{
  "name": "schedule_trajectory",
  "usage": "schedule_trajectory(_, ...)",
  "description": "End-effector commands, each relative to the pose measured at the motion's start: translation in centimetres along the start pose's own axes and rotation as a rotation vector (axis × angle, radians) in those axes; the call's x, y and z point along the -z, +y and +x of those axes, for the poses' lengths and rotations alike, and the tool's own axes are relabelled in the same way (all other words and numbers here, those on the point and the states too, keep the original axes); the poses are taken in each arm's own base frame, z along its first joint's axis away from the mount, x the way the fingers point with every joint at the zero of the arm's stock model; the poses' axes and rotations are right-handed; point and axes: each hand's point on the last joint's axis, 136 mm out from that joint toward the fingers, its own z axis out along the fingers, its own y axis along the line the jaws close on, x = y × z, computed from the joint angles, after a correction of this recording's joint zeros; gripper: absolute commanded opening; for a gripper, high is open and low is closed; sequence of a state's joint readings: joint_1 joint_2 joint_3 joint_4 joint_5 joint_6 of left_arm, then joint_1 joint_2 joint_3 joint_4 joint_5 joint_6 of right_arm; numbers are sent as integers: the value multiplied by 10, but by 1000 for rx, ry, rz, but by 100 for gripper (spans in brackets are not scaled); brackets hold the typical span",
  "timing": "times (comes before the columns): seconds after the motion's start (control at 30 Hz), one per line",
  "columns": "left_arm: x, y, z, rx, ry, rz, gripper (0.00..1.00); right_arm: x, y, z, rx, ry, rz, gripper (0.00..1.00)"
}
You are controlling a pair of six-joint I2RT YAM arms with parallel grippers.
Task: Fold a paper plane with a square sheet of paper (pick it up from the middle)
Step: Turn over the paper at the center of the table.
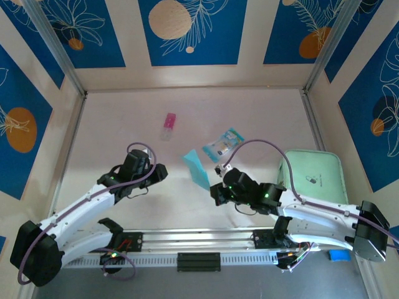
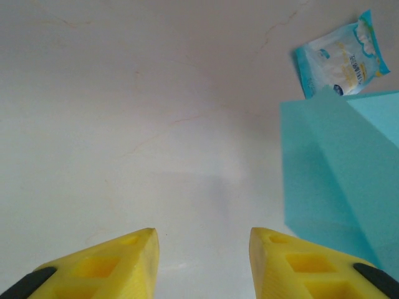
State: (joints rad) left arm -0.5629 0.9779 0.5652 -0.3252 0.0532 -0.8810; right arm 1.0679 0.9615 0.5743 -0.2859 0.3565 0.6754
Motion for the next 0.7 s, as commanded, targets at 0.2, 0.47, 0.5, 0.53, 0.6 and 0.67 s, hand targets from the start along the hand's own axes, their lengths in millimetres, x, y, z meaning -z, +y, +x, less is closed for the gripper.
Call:
schedule_trajectory(0.2, 10, 8, -11, -21, -37, -58, 46, 17, -34, -14, 234, -10, 403, 4)
schedule_trajectory(0.47, 25, 27, -23, -6, -94, -139, 48, 21, -43, -11, 357, 86, 646, 4)
schedule_trajectory(0.5, 27, 29, -25, -3, -98, -146, 48, 18, -43, -9, 369, 102, 666, 4)
schedule_trajectory(0.53, 30, 32, -27, 1, -102, -152, 48, 15, -42, -7, 383, 116, 682, 4)
schedule_trajectory(0.6, 34, 36, -30, 10, -112, -169, 48, 7, -39, -1, 408, 146, 696, 4)
schedule_trajectory(0.67, 39, 40, -33, 15, -123, -189, 49, -3, -32, 5, 436, 180, 685, 5)
